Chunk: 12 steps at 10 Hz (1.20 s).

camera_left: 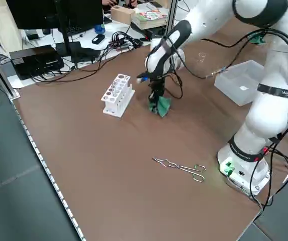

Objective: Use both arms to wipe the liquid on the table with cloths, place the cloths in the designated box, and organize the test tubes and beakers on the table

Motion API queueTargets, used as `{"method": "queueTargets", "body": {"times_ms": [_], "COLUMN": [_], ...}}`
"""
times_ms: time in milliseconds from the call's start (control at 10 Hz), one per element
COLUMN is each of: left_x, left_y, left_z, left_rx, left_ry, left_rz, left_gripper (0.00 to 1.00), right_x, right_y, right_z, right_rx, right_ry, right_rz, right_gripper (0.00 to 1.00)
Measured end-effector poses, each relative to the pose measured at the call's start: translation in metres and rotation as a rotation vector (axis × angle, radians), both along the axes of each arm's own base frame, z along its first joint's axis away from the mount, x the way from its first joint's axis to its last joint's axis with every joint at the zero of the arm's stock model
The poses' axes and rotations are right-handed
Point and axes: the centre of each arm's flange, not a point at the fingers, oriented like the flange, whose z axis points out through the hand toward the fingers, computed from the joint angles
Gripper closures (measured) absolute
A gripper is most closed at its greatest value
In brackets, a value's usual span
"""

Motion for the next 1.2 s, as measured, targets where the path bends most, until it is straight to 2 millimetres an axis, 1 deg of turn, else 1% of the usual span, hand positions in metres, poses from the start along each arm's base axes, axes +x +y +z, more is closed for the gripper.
{"method": "queueTargets", "body": {"times_ms": [100, 200, 300, 400, 500, 600, 700, 800, 900, 1000, 1100, 1200], "left_x": [-0.022, -0.043, -0.064, -0.08, -0.087, -0.088, -0.084, -0.077, -0.067, -0.058, -0.052, -0.048], "left_y": [0.03, 0.06, 0.091, 0.116, 0.129, 0.129, 0.117, 0.094, 0.056, 0.009, -0.044, -0.101], "left_z": [0.0, 0.0, 0.001, 0.006, 0.015, 0.029, 0.049, 0.078, 0.111, 0.142, 0.166, 0.182], "left_rx": [-0.002, -0.009, -0.019, -0.033, -0.046, -0.06, -0.08, -0.099, -0.1, -0.089, -0.101, -0.125], "left_ry": [0.01, 0.024, 0.036, 0.037, 0.027, 0.029, 0.046, 0.062, 0.075, 0.073, 0.048, 0.019], "left_rz": [0.002, -0.002, -0.008, -0.019, -0.033, -0.043, -0.062, -0.111, -0.19, -0.261, -0.313, -0.35], "left_gripper": [0.91, 0.91, 0.91, 0.91, 0.91, 0.91, 0.91, 0.91, 0.91, 0.91, 0.91, 0.91], "right_x": [0.008, 0.012, 0.011, 0.006, -0.003, -0.014, -0.027, -0.041, -0.054, -0.061, -0.058, -0.044], "right_y": [0.041, 0.08, 0.104, 0.106, 0.089, 0.053, 0.008, -0.038, -0.077, -0.105, -0.111, -0.089], "right_z": [0.0, -0.001, -0.002, -0.004, -0.007, -0.009, -0.011, -0.011, -0.009, -0.006, -0.001, 0.006], "right_rx": [0.004, 0.022, 0.045, 0.066, 0.089, 0.116, 0.144, 0.151, 0.132, 0.103, 0.1, 0.126], "right_ry": [0.017, 0.044, 0.08, 0.132, 0.191, 0.221, 0.221, 0.207, 0.19, 0.169, 0.161, 0.18], "right_rz": [-0.008, -0.025, -0.034, -0.044, -0.071, -0.092, -0.104, -0.114, -0.116, -0.103, -0.076, -0.043], "right_gripper": [0.92, 0.92, 0.91, 0.91, 0.91, 0.91, 0.91, 0.91, 0.91, 0.91, 0.91, 0.91]}}
